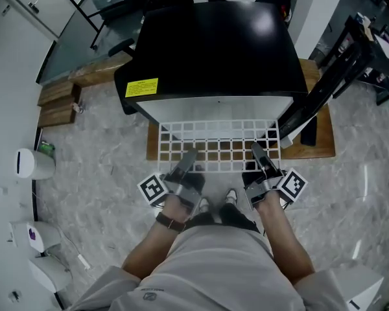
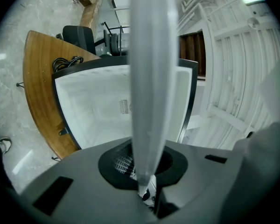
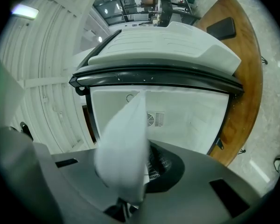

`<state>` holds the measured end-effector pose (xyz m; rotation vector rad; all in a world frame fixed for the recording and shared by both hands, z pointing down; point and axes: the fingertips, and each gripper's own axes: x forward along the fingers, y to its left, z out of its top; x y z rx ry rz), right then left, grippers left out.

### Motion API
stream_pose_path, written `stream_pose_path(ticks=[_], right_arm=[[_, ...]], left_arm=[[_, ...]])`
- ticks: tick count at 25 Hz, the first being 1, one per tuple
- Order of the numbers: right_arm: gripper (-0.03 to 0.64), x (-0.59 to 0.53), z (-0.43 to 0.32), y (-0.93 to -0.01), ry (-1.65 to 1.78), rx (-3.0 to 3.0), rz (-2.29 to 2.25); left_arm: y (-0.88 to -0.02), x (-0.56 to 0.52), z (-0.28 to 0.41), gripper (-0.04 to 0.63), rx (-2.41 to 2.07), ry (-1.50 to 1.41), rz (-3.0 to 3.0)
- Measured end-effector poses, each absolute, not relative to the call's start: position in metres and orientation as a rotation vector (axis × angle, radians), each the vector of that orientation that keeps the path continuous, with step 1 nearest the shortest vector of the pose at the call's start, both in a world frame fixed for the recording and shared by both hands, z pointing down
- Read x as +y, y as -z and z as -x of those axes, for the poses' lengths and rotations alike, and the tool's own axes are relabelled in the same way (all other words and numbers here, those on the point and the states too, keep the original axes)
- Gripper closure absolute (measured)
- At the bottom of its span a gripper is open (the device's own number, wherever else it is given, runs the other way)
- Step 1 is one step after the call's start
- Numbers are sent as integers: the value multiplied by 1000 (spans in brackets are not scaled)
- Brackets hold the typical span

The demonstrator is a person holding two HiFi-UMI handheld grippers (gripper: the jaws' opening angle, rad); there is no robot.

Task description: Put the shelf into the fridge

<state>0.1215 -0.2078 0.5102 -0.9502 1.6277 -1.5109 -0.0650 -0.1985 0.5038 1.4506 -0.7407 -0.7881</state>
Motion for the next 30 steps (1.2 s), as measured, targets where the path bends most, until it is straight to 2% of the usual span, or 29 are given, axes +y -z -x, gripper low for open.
stream_pose_path(ticks=[30], right_arm=[[568, -212, -126, -515, 1433, 1650, 963]], left_arm=[[-508, -205, 60, 568, -679, 786, -1442]])
